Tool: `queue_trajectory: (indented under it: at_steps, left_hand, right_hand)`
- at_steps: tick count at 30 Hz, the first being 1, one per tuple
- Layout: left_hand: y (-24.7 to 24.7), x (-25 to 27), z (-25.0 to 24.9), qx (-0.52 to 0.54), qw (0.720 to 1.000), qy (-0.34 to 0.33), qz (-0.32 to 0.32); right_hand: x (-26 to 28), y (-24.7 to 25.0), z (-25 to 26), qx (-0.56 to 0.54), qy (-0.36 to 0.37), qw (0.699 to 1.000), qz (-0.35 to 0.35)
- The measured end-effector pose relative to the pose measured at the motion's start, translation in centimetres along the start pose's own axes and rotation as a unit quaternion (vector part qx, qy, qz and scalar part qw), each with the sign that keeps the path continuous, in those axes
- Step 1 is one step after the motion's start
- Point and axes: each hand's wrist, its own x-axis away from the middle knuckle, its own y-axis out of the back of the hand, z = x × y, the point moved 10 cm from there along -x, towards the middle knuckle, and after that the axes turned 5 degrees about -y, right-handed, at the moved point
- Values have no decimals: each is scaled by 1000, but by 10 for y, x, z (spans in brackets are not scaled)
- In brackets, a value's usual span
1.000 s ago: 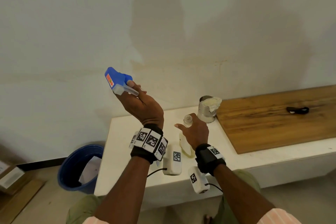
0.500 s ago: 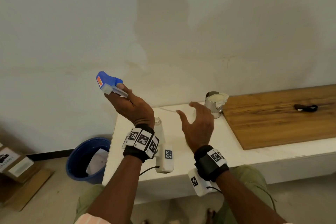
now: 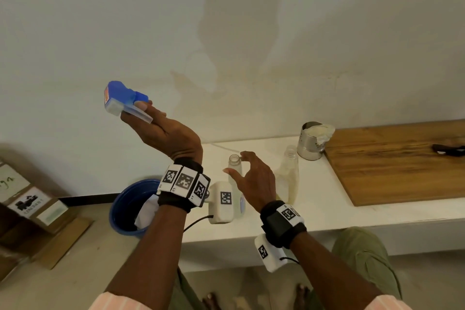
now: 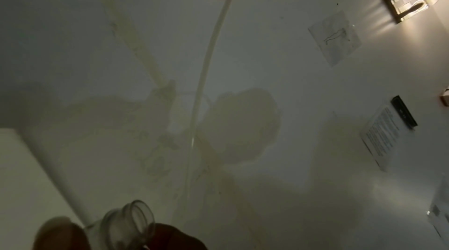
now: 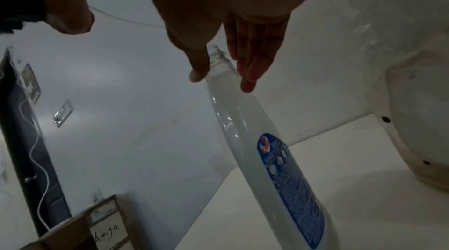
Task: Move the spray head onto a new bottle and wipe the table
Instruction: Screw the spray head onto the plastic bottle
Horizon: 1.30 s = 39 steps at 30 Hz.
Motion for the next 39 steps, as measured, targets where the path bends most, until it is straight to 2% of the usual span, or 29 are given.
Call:
queue_trajectory:
  at_steps: [6,14,16,21,24,32,39]
  left_hand:
    - [-11,11,-18,-35,997,-50,53]
    - [-27,31,-13,-31,992,-57,107]
    - [-33,41,-9,-47,988,-56,138]
    - [-51,80,14,-116,951,-19,286]
    - [-51,103,31,-141,924,-5,356]
    - [-17,144,75,-204,878,37,432]
    - [5,165,100,-227,853,50,467]
  right_hand:
    - [1,3,7,11,37,999,-29]
    - [2,5,10,13,61,997,-38]
    - [1,4,10,14,59,998,-34]
    - [-5,5,10,5,56,998,-22]
    - [-7,1,8,-12,32,999,14]
    - [-7,-21,-2,40,-16,993,108]
    - [-11,-22,0,65,-14,990,123]
